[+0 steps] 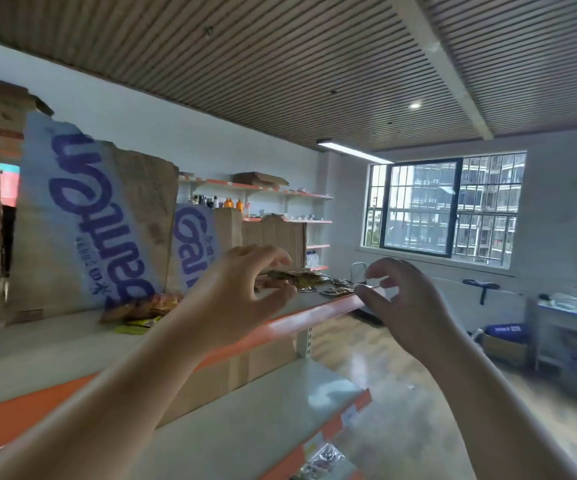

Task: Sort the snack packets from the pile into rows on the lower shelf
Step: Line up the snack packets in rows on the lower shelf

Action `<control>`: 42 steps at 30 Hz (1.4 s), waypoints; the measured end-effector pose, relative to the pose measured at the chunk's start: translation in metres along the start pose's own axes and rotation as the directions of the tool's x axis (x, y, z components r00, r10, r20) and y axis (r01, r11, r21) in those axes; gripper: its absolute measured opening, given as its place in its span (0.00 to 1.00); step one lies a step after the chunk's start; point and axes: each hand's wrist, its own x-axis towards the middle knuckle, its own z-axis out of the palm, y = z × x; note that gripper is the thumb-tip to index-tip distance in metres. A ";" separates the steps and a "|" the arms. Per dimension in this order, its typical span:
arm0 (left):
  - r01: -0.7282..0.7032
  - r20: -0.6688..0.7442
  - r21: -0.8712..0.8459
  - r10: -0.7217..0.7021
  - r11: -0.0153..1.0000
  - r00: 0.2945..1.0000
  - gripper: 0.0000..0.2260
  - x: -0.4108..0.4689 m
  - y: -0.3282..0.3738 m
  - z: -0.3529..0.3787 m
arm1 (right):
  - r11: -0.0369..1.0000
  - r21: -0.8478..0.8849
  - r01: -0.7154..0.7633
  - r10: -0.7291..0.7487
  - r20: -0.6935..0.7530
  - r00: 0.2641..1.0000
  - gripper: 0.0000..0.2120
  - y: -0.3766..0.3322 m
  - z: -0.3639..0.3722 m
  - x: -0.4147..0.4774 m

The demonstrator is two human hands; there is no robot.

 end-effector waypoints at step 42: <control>0.379 0.422 0.460 -0.573 0.803 0.702 0.11 0.339 -0.176 0.279 | 0.935 -0.242 0.258 0.081 0.856 0.510 0.06 0.305 0.246 0.392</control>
